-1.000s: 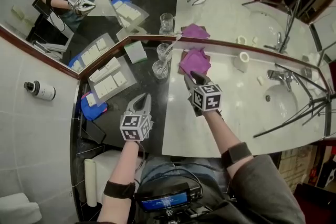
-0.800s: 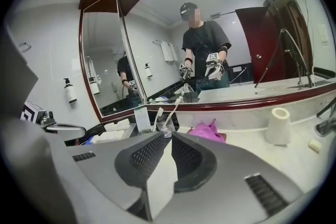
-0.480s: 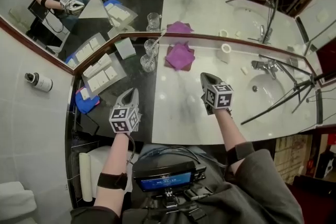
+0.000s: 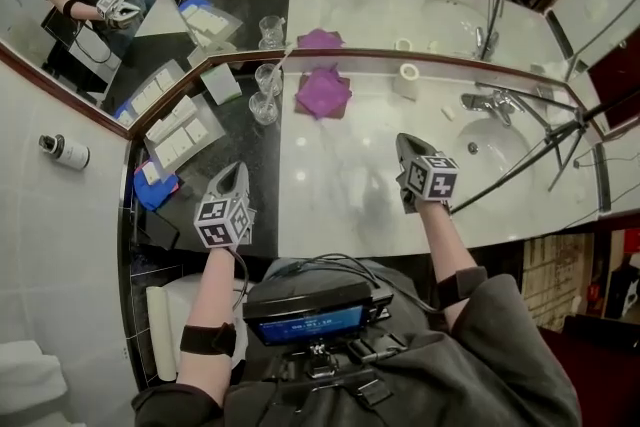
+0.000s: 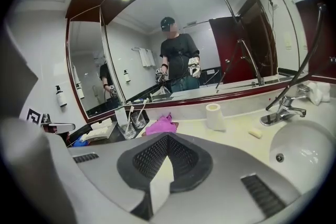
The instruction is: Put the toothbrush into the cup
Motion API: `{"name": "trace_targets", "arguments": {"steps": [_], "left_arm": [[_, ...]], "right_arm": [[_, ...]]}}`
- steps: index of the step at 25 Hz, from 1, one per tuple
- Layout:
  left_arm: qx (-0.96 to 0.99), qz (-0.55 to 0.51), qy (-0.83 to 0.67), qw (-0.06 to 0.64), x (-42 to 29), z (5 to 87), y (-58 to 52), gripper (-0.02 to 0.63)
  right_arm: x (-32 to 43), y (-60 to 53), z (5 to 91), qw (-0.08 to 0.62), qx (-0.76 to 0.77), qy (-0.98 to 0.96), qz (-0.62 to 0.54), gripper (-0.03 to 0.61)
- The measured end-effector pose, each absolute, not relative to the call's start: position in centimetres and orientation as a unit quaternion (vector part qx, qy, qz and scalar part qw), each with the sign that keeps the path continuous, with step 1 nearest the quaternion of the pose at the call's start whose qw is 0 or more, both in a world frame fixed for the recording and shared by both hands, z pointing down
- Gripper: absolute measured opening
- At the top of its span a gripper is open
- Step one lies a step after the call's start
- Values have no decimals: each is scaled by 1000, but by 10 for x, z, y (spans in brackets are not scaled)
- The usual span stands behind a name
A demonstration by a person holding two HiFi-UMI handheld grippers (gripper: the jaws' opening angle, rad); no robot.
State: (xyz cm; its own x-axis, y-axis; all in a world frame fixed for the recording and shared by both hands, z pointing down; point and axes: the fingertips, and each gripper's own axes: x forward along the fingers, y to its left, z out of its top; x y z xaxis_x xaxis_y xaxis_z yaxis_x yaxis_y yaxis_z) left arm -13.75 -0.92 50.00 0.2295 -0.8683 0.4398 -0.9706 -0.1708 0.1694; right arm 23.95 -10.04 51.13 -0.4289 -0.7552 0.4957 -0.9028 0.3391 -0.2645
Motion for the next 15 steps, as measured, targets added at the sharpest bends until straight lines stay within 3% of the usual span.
{"name": "trace_targets", "arguments": {"steps": [15], "left_arm": [[743,123,-622,215,-131,500,23,3]], "right_arm": [[251,-73,534,162,506,-802,275,13]]}}
